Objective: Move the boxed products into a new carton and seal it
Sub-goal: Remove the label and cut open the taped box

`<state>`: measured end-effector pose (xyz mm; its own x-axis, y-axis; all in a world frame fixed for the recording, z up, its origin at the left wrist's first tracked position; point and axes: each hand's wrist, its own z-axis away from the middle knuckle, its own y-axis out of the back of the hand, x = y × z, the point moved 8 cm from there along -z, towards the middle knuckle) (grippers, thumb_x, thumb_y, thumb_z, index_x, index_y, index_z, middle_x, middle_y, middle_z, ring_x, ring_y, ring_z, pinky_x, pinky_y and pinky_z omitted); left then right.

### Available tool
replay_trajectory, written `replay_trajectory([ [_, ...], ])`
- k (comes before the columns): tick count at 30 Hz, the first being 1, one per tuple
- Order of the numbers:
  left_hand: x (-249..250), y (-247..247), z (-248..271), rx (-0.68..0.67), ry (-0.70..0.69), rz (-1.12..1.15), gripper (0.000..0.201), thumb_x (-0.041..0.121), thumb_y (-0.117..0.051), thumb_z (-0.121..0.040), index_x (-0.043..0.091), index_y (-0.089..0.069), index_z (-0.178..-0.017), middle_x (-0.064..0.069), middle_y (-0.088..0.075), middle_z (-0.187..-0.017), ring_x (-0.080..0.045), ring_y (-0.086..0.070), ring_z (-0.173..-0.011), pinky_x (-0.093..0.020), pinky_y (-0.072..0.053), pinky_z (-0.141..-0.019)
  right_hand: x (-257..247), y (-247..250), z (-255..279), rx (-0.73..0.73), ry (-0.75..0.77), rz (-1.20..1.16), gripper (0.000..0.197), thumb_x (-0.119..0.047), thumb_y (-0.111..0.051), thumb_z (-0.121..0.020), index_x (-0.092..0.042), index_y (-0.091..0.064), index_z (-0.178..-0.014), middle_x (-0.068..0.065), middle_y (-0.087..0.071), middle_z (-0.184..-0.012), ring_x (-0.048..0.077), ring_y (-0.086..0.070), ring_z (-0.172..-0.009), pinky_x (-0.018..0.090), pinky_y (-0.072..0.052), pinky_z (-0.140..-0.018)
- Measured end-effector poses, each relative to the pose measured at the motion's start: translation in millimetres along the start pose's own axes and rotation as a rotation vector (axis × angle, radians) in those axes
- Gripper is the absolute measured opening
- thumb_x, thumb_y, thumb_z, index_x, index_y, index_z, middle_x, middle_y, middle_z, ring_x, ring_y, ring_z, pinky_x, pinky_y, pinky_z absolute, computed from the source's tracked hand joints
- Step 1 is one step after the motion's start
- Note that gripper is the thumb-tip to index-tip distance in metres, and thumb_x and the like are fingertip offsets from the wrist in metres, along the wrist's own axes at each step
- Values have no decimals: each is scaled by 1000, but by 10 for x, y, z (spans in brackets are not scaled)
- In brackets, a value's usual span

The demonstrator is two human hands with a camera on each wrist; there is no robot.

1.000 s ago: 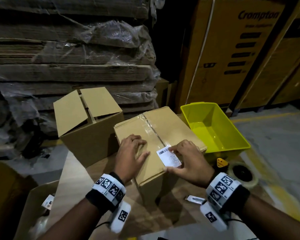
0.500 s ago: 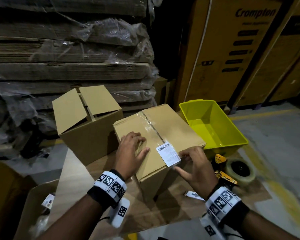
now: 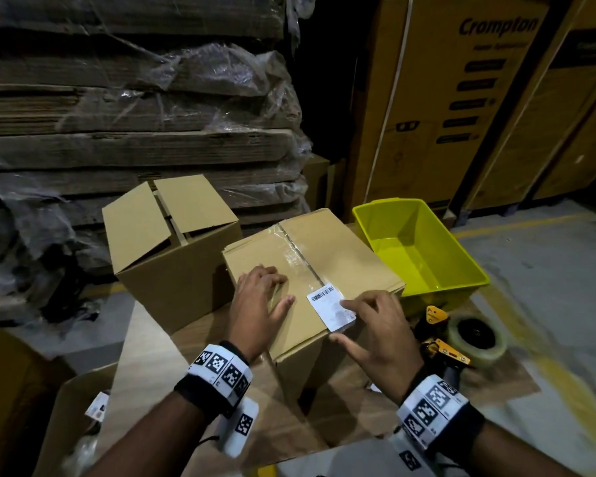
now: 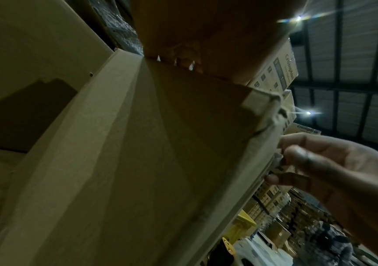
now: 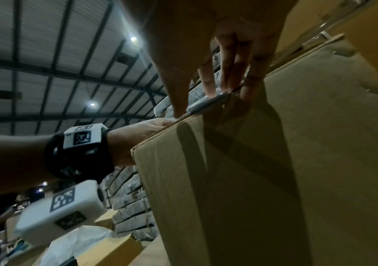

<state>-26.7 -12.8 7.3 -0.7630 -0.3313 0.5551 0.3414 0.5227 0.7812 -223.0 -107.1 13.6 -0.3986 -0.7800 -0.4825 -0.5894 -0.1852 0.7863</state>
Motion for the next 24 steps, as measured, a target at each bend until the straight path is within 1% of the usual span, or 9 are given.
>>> replay_trajectory([
  [2,4,-1,2,4,-2,-1,36,37,-65,-91,24,-60,-124,2,-51,-141,-15,-33,-141,-33,-11,-121,-80,-18,-40,-35,13,41,60,-62,-67,-72,-20,-63,-113,-3,-54,-103,14,-49,-99,24,-45,-84],
  [3,-2,-1,2,3,0,-6,36,37,-65,-91,24,-60,-124,2,-50,-142,-15,-33,-141,-34,-12,-121,-105,-23,-61,-34,4,54,64,-66,-64,-71,-19,-62,-114,-3,-55,-103,14,-49,-100,24,-43,-85],
  [7,-16,-1,-5,5,-2,-1,36,37,-66,-91,24,-60,-124,2,-51,-141,-15,-34,-140,-34,-12,-121,-163,-42,-108,-36,-46,154,69,-65,-70,-67,-18,-59,-116,-3,-57,-104,17,-49,-102,28,-44,-89],
  [11,-4,-4,-10,9,-21,-16,35,38,-66,-90,22,-62,-122,0,-54,-137,-17,-41,-136,-39,-20,-121,-120,-40,-140,-74,-58,199,59,-60,-75,-66,-19,-66,-107,-2,-61,-98,20,-54,-96,31,-47,-83],
  [14,-8,-7,-10,3,-20,-25,36,38,-65,-91,23,-61,-123,1,-53,-138,-17,-40,-137,-42,-20,-121,-152,-16,-163,-75,-28,248,52,-54,-77,-67,-17,-69,-103,-1,-64,-91,21,-58,-88,30,-50,-77],
  [17,2,-5,5,-2,-2,-27,37,40,-63,-92,25,-59,-126,2,-52,-141,-15,-37,-138,-42,-20,-122,-294,45,-175,-71,55,363,38,-45,-74,-70,-18,-70,-96,-1,-67,-83,20,-61,-78,29,-53,-62],
  [19,18,-4,14,-1,1,-25,37,40,-64,-92,26,-59,-125,2,-52,-140,-15,-38,-138,-45,-23,-121,-384,75,-196,-82,89,409,26,-40,-73,-71,-19,-69,-87,-1,-65,-79,19,-60,-75,29,-51,-51],
  [21,23,4,18,2,13,-19,37,39,-64,-91,26,-59,-125,2,-52,-141,-15,-38,-137,-46,-25,-119,-483,49,-223,-112,137,433,18,-36,-73,-71,-21,-67,-78,-2,-63,-76,19,-59,-75,29,-48,-49],
  [24,18,5,22,3,18,-25,37,40,-64,-92,26,-59,-126,3,-51,-141,-14,-36,-139,-44,-24,-120,-619,-36,-275,-173,179,460,17,-34,-77,-70,-21,-67,-72,-1,-64,-73,19,-60,-71,27,-47,-48],
])
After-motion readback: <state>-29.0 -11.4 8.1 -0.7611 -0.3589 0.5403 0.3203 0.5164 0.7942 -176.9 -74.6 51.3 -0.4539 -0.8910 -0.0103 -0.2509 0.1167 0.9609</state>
